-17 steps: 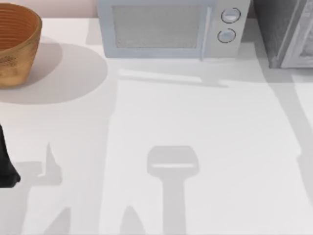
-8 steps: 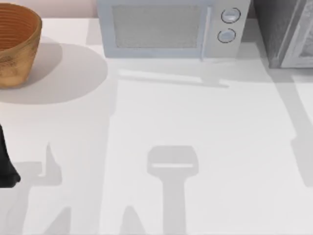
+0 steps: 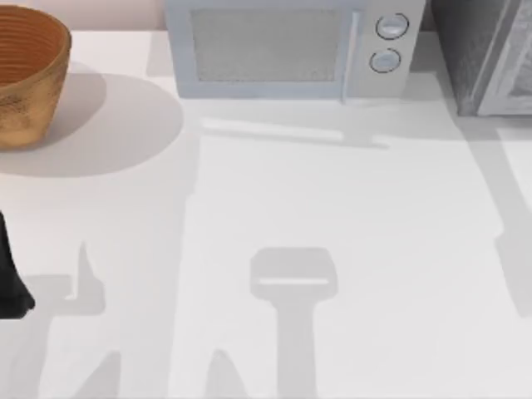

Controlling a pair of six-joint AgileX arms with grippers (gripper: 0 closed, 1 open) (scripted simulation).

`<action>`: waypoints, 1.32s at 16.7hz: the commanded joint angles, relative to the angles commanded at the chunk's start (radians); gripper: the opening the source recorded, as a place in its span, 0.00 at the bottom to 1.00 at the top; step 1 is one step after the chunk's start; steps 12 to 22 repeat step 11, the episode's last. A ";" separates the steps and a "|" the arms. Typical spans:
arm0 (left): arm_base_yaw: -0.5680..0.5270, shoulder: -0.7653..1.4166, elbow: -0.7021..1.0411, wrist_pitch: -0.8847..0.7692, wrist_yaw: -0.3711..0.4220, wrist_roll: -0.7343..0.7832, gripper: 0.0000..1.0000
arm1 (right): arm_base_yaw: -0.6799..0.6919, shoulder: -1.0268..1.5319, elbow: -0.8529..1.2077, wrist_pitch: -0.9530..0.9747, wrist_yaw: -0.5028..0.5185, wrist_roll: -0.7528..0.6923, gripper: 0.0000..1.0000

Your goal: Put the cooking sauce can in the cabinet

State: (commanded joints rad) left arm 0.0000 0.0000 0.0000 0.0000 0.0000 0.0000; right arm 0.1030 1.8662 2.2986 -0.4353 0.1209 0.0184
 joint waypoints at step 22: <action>0.000 0.000 0.000 0.000 0.000 0.000 1.00 | 0.000 0.000 0.000 0.000 0.000 0.000 1.00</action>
